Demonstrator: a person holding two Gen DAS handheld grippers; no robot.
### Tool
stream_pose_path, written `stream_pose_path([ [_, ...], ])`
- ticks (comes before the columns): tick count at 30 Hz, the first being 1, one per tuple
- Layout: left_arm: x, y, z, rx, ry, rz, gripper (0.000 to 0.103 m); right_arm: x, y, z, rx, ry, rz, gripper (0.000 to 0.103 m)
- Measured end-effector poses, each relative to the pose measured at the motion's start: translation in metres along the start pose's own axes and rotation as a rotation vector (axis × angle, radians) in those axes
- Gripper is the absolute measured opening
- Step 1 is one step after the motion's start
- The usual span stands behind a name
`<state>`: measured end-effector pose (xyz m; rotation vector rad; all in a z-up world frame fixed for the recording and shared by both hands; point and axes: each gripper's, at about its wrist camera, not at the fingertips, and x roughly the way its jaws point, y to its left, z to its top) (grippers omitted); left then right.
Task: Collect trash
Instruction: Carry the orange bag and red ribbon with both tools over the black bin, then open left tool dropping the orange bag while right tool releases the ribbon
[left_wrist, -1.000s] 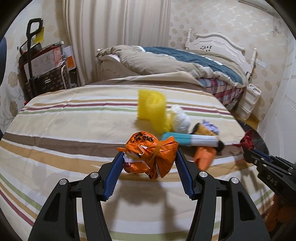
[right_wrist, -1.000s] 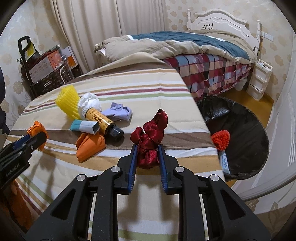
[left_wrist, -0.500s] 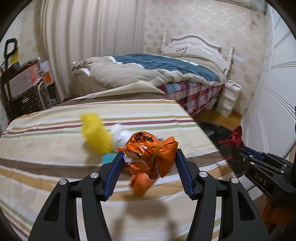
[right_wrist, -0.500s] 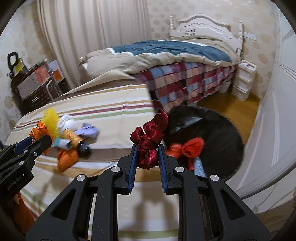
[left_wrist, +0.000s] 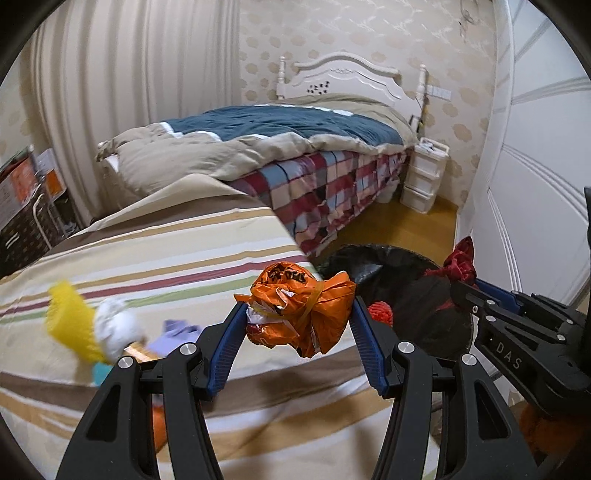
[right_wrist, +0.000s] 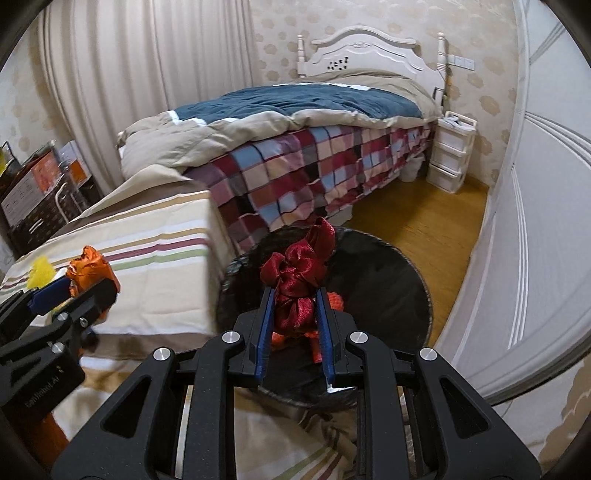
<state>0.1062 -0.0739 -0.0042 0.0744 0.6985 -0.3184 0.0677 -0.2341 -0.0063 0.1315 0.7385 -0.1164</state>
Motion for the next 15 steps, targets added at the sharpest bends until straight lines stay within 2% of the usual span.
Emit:
stream_pose_path([
  [15, 0.065, -0.047, 0.017, 0.080, 0.078, 0.004, 0.057, 0.045, -0.046, 0.008, 0.060, 0.054, -0.033, 0.022],
])
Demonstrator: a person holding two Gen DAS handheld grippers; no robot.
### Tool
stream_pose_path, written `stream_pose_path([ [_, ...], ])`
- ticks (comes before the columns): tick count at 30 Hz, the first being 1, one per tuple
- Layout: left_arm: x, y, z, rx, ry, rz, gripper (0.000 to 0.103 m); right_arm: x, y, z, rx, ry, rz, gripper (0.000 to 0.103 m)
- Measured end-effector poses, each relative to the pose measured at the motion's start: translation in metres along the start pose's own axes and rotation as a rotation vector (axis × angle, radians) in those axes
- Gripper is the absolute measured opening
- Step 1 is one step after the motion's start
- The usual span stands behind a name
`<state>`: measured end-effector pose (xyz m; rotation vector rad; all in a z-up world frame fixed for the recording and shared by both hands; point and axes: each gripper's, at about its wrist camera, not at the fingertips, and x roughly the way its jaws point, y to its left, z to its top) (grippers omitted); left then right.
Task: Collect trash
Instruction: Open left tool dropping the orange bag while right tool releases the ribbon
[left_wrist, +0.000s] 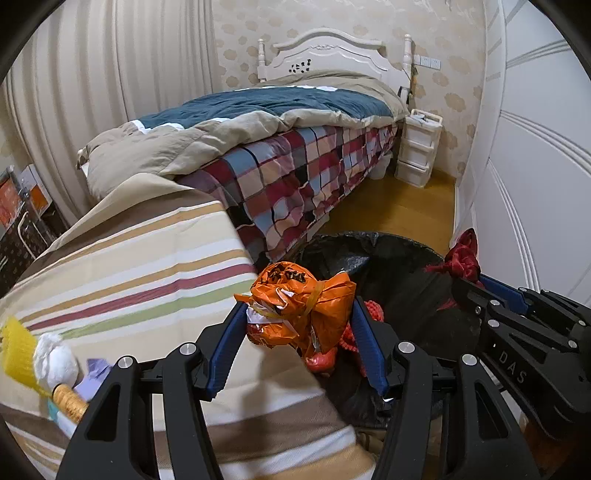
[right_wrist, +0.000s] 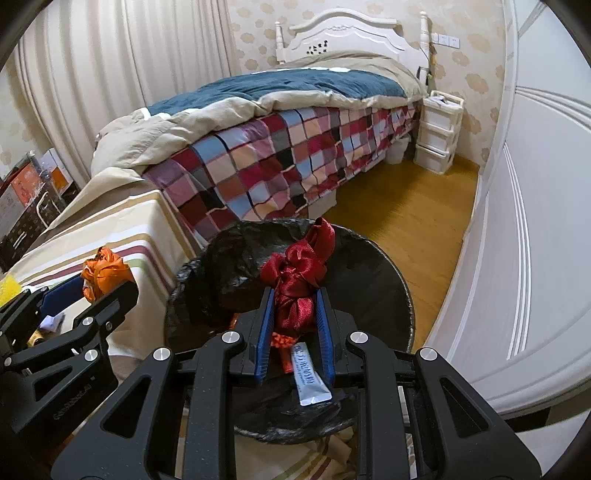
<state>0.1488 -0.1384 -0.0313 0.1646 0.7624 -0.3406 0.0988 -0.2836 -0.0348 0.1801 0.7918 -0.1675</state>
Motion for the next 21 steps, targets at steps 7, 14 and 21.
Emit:
stream_pose_path([
  [7, 0.013, -0.013, 0.004, 0.028, 0.009, 0.017, 0.058, 0.016, -0.009, -0.001, 0.016, 0.024, -0.010, 0.022],
  [14, 0.015, -0.013, 0.004, 0.027, 0.010, 0.028, 0.075, 0.023, -0.010, -0.001, 0.024, 0.030, -0.013, 0.032],
  [21, 0.004, -0.003, -0.003, 0.011, 0.009, 0.058, 0.080, 0.013, -0.010, -0.005, 0.039, -0.003, -0.042, 0.060],
])
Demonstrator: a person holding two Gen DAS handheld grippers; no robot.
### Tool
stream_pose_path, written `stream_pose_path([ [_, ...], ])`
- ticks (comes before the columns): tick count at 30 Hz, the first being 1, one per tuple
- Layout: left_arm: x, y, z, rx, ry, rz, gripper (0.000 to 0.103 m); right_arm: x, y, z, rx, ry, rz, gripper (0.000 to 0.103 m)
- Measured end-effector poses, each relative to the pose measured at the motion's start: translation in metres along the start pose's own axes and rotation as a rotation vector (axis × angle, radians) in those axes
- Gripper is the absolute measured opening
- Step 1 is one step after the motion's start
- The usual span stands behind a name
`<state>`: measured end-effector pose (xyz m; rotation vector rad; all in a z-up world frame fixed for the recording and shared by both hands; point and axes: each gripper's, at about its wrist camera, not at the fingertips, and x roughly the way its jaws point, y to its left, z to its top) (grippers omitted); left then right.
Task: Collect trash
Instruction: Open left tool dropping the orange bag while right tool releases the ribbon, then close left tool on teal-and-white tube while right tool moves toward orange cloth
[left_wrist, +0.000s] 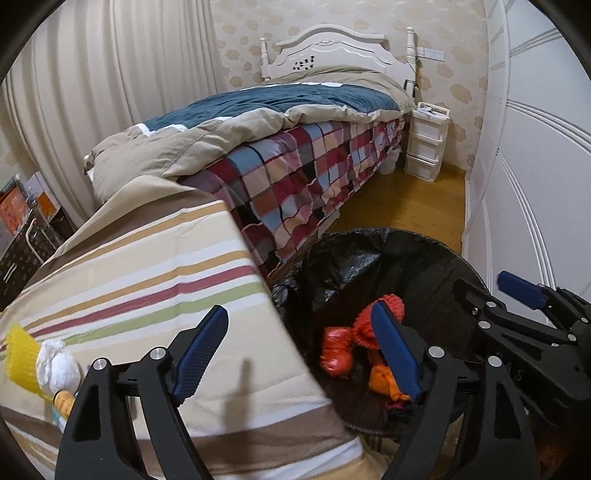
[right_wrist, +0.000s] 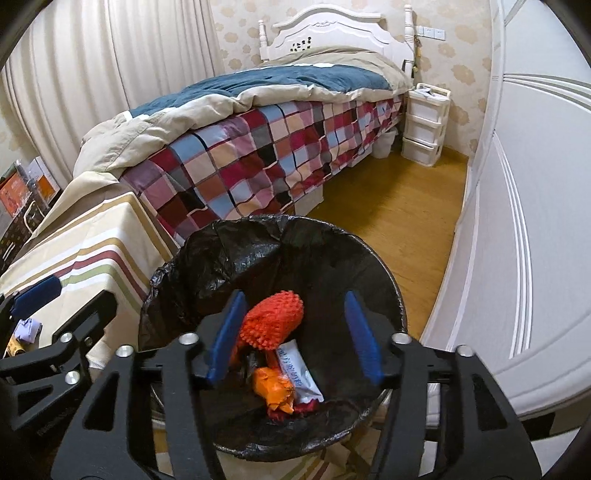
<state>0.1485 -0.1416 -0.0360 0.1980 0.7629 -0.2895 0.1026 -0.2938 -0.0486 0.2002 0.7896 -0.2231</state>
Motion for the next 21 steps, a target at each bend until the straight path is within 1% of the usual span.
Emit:
stream_pose_path([
  [3, -0.009, 0.012, -0.006, -0.024, 0.003, 0.007, 0.081, -0.005, 0.002, -0.003, 0.000, -0.002, -0.005, 0.062],
  [5, -0.016, 0.020, -0.010, -0.038, 0.000, 0.016, 0.081, -0.007, 0.003, -0.004, 0.001, -0.002, -0.003, 0.065],
  [10, -0.033, 0.040, -0.020, -0.061, -0.006, 0.053, 0.081, -0.022, 0.016, -0.015, -0.003, -0.001, 0.017, 0.066],
  [17, -0.056, 0.074, -0.037, -0.114, -0.009, 0.111, 0.081, -0.047, 0.054, -0.032, -0.039, -0.001, 0.088, 0.068],
  [21, -0.066, 0.097, -0.048, -0.140, -0.019, 0.174, 0.081, -0.058, 0.077, -0.041, -0.061, 0.003, 0.136, 0.069],
])
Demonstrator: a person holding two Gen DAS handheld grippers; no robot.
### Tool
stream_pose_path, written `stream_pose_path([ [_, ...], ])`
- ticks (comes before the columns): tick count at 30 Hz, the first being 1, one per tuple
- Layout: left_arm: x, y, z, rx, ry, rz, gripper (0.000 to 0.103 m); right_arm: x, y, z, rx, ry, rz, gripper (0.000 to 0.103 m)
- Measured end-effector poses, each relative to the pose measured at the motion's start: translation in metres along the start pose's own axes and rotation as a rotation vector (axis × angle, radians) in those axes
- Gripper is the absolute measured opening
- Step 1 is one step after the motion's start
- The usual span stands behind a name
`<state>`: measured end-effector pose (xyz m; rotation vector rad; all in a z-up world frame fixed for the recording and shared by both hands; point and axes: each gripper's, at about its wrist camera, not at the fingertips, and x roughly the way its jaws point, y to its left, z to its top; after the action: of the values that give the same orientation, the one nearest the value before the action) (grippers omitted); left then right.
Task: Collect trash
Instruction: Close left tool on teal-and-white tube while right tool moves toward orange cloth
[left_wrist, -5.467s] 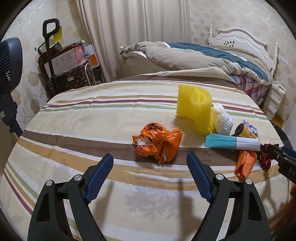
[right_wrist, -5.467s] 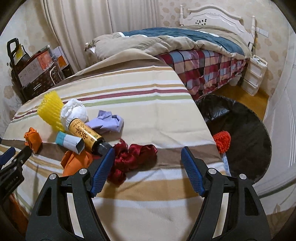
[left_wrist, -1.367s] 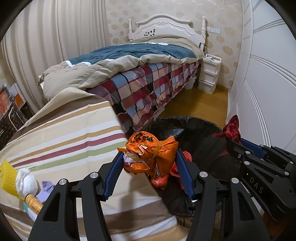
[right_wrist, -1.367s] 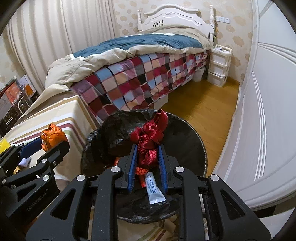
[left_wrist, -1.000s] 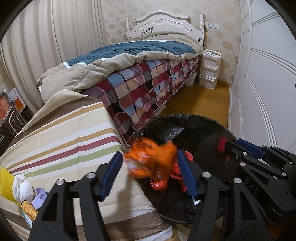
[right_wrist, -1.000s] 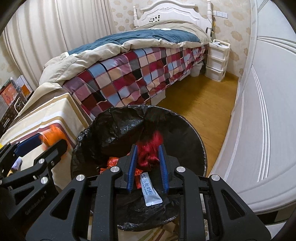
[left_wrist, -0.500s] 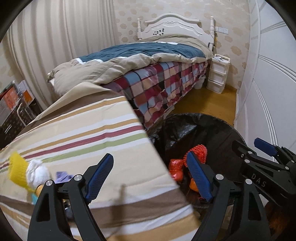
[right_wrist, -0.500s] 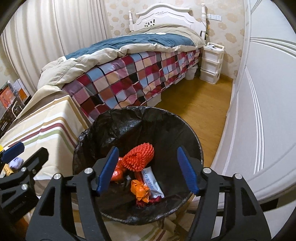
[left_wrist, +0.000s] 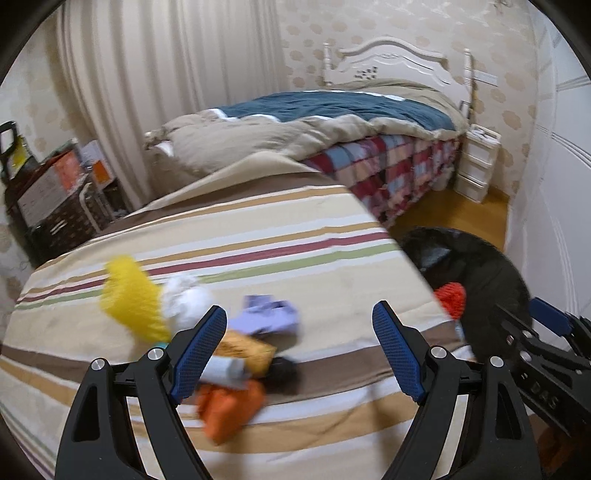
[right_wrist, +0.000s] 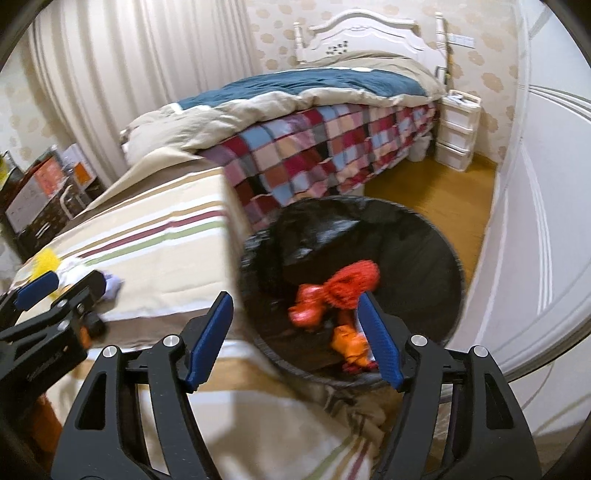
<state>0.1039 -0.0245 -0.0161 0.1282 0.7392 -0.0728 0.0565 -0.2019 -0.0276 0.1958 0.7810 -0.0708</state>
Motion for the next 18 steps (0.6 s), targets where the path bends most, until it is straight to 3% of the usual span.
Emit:
stream_pose_path([
  [10, 0.007, 0.058, -0.022, -0.087, 0.062, 0.064, 0.081, 0.007, 0.063, -0.017, -0.103, 0.053, 0.065, 0.072],
  [18, 0.011, 0.093, -0.047, -0.129, 0.123, 0.080, 0.081, 0.006, 0.080, -0.025, -0.141, 0.070, 0.071, 0.072],
])
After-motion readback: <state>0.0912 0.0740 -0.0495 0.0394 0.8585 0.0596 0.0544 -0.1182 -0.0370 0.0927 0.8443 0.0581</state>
